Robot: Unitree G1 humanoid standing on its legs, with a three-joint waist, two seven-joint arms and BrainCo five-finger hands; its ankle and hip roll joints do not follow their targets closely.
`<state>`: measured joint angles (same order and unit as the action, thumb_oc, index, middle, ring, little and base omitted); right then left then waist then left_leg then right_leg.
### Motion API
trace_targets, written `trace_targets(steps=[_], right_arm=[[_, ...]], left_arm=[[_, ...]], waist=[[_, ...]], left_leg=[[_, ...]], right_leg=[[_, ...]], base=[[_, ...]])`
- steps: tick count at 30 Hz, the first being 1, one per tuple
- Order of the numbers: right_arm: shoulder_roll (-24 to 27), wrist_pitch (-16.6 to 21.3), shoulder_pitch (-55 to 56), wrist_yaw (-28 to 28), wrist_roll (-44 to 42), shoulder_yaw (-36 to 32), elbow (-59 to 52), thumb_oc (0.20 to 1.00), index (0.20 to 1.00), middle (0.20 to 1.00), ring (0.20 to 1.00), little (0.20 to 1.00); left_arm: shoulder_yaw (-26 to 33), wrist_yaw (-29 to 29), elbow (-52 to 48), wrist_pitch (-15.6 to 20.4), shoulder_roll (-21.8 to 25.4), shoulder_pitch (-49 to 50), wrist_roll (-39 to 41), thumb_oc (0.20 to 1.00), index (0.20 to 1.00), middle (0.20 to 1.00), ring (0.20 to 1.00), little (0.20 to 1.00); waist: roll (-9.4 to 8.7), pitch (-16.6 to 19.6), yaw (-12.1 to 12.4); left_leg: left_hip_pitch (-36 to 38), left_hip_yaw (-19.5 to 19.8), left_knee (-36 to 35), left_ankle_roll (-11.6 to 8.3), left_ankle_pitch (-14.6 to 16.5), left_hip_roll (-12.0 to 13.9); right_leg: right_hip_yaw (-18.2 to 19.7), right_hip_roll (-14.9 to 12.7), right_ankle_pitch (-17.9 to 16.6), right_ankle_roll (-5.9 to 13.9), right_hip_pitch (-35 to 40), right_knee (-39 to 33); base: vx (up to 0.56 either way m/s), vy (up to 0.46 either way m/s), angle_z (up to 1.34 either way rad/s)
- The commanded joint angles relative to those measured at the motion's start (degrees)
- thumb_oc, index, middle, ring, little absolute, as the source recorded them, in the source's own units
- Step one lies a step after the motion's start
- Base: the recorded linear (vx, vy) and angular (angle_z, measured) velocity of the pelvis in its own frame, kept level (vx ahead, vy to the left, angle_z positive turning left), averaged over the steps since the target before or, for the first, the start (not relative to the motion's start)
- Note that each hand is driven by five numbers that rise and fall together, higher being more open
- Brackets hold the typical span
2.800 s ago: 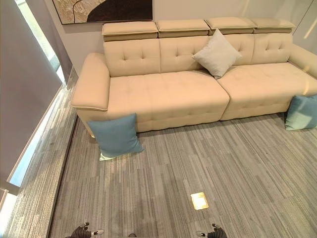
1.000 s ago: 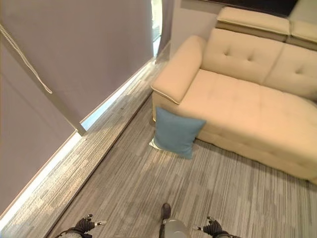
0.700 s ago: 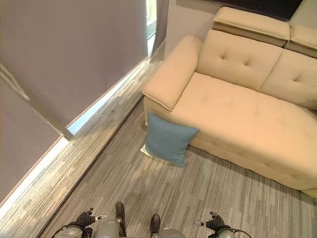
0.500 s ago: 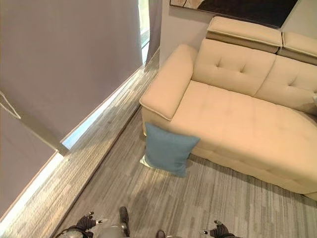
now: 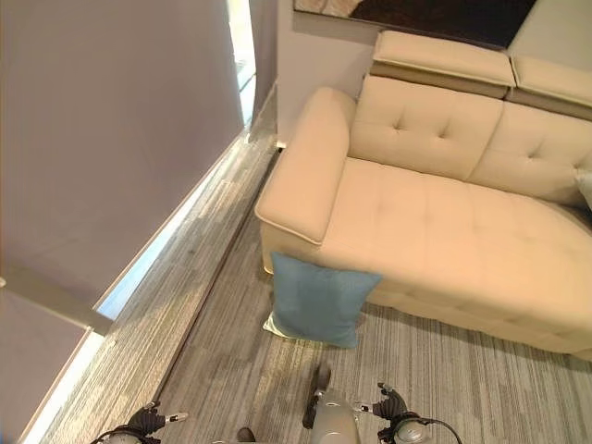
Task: Pick up all the scattered cushions and arrange them neatly on the sofa.
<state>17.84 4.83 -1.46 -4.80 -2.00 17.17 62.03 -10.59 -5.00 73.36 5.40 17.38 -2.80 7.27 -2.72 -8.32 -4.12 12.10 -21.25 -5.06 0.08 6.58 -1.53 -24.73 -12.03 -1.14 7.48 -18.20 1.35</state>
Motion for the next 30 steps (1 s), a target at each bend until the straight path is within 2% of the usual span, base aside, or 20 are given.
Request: trace_targets(steps=[1,4,5,6,7,8,9,10,11,15,17,19,21,22,24,27,30], right_arm=[[3.08,1.15,-1.34,-0.56,0.9,0.64,-0.24,1.0,1.0,1.0,1.0,1.0],[3.58,1.22,-0.45,-0.19,0.99,0.58,-0.63,1.0,1.0,1.0,1.0,1.0],[3.96,1.43,0.06,-0.19,0.8,0.52,-1.4,1.0,1.0,1.0,1.0,1.0],[4.33,1.45,-0.12,-0.53,0.7,0.79,-1.38,1.0,1.0,1.0,1.0,1.0],[4.56,1.4,-0.67,-0.68,-0.23,0.77,-1.31,1.0,1.0,1.0,1.0,1.0],[4.45,1.35,-0.84,-0.9,-0.51,1.05,-0.55,1.0,1.0,1.0,1.0,1.0],[4.52,1.47,-0.88,-1.01,-0.44,1.36,-0.3,1.0,1.0,1.0,1.0,1.0],[4.9,1.42,-1.21,-1.15,0.59,2.3,-0.16,1.0,1.0,1.0,1.0,1.0],[4.97,1.51,-1.52,-1.17,0.62,2.29,0.15,1.0,1.0,1.0,1.0,1.0],[4.16,1.56,-1.32,-1.57,0.69,1.61,-0.45,1.0,1.0,1.0,1.0,1.0],[3.77,1.48,-1.36,-1.49,0.61,1.62,-0.48,1.0,1.0,1.0,1.0,1.0],[2.96,1.43,-2.3,-1.63,0.96,2.04,-0.49,1.0,1.0,1.0,1.0,1.0],[2.44,1.37,-2.89,-1.5,0.81,2.34,-0.48,1.0,1.0,1.0,1.0,1.0],[2.0,1.39,-3.25,-1.17,0.62,2.64,-0.8,1.0,1.0,1.0,1.0,1.0],[1.84,1.43,-3.48,-1.18,0.99,2.95,-1.04,1.0,1.0,1.0,1.0,1.0],[1.91,1.6,-3.3,-1.02,1.23,3.24,-1.27,1.0,1.0,1.0,1.0,1.0],[2.01,1.54,-3.3,-1.11,1.3,3.37,-1.9,1.0,1.0,1.0,1.0,1.0]], left_arm=[[1.35,0.3,-0.34,1.32,1.13,-0.97,-1.87,1.0,1.0,1.0,1.0,1.0],[0.63,0.78,-0.18,1.41,0.88,-0.52,-2.52,1.0,1.0,1.0,1.0,1.0],[0.26,0.72,-0.63,1.52,0.86,-0.77,-2.39,1.0,1.0,1.0,1.0,1.0],[0.13,0.66,-1.39,1.51,0.87,-0.96,-2.13,1.0,1.0,1.0,1.0,1.0],[0.03,0.08,-1.8,1.71,0.66,-1.65,-0.86,1.0,1.0,1.0,1.0,1.0],[-0.2,-0.01,-2.22,1.82,0.08,-1.7,0.52,1.0,1.0,1.0,1.0,1.0],[-0.44,0.04,-2.36,1.83,-0.1,-1.51,0.5,1.0,1.0,1.0,1.0,1.0],[-0.86,-0.17,-2.55,1.6,-0.19,-1.08,-0.01,1.0,1.0,1.0,1.0,1.0],[-0.82,-0.3,-2.33,1.86,-0.2,-1.05,0.75,1.0,1.0,1.0,1.0,1.0],[0.03,0.04,-2.32,1.63,0.71,-1.57,0.22,1.0,1.0,1.0,1.0,1.0],[0.24,-0.1,-2.3,1.63,1.05,-1.54,0.06,1.0,1.0,1.0,1.0,1.0],[0.93,-0.35,-2.28,1.64,1.57,-1.16,0.17,1.0,1.0,1.0,1.0,1.0],[1.19,-0.23,-2.09,1.54,1.8,-1.17,0.24,1.0,1.0,1.0,1.0,1.0],[0.98,-0.04,-1.89,1.57,2.06,-1.11,-0.06,1.0,1.0,1.0,1.0,1.0],[1.1,0.2,-1.64,1.25,2.37,-0.84,-0.49,1.0,1.0,1.0,1.0,1.0],[1.09,0.57,-1.53,1.23,2.59,-0.18,-0.04,1.0,1.0,1.0,1.0,1.0],[1.2,0.59,-1.87,1.5,3.04,-0.05,0.67,1.0,1.0,1.0,1.0,1.0]], waist=[[-0.45,-0.33,-0.06],[-0.15,0.14,-0.46],[-0.85,-0.05,-0.7],[-1.26,-0.78,-0.16],[-2.81,-1.39,0.39],[-3.3,-1.25,1.06],[-3.4,-1.17,1.45],[-3.08,-1.13,2.55],[-2.42,-1.25,3.1],[-2.26,0.61,2.89],[-2.28,0.62,2.89],[-2.26,0.14,3.42],[-2.16,-0.24,3.61],[-1.94,-1.02,3.54],[-1.55,-0.86,4.32],[-1.84,0.78,5.45],[-3.3,2.02,6.67]], left_leg=[[-4.27,4.7,7.63,-0.63,1.91,0.9],[-4.79,4.88,13.85,-3.04,0.45,2.8],[-8.21,3.65,23.97,-6.66,-4.11,6.48],[-11.45,4.28,30.99,-8.02,-6.44,8.24],[-15.68,5.02,34.36,-7.16,-8.19,7.82],[-18.29,6.05,31.29,-5.57,-5.97,7.46],[-18.85,5.8,28.71,-5.0,-5.14,7.62],[-19.43,7.66,21.27,-3.72,-3.83,6.63],[-17.88,10.2,17.09,-3.71,-4.44,5.95],[-12.63,8.65,7.52,-1.73,-4.51,2.83],[-11.81,8.57,6.87,-1.29,-4.25,2.32],[-11.2,7.94,5.86,-0.08,-3.82,1.37],[-11.33,8.1,5.49,0.32,-4.16,1.39],[-11.72,8.69,5.95,0.97,-4.22,1.37],[-12.81,8.17,6.55,1.35,-4.29,2.13],[-14.39,8.29,6.43,1.67,-5.8,2.23],[-16.4,7.96,6.99,0.64,-6.99,2.87]], right_leg=[[3.05,1.96,-3.44,0.41,8.84,2.65],[3.29,3.25,-2.84,-1.12,11.22,2.0],[3.43,4.42,-1.98,-2.66,13.69,0.78],[3.62,5.48,-1.34,-4.15,14.71,0.14],[3.84,5.27,-1.19,-5.51,15.4,-1.19],[4.66,5.39,-0.64,-5.11,16.36,-1.91],[5.33,5.44,-0.19,-4.73,16.79,-2.08],[7.18,6.13,0.95,-4.12,17.46,-1.81],[8.6,7.02,1.79,-4.04,17.66,-0.8],[9.43,5.52,0.52,-1.99,16.49,0.83],[9.66,4.95,0.26,-1.64,16.21,1.47],[10.27,3.49,-1.7,-0.01,14.5,2.75],[11.37,2.78,-2.89,0.92,13.2,3.99],[14.24,3.03,-2.25,1.17,12.42,6.46],[13.57,2.51,-0.32,0.39,13.45,8.99],[16.43,4.38,1.2,0.57,15.92,14.34],[15.24,4.66,3.0,0.3,19.86,8.39]], base=[[0.25,-0.12,0.26],[0.24,-0.222,0.29],[0.19,-0.379,0.18],[0.15,-0.408,0.06],[0.15,-0.232,-0.23],[0.18,-0.1,-0.51],[0.29,0.076,-0.85],[0.27,0.132,-1.1],[0.25,0.212,-1.35],[0.14,0.239,-1.14],[0.03,0.163,0.25],[-0.03,0.178,0.42],[-0.07,0.085,-0.06],[-0.16,0.056,-0.24],[-0.19,0.017,0.21],[-0.16,-0.07,-0.15],[-0.15,-0.175,-0.09]])
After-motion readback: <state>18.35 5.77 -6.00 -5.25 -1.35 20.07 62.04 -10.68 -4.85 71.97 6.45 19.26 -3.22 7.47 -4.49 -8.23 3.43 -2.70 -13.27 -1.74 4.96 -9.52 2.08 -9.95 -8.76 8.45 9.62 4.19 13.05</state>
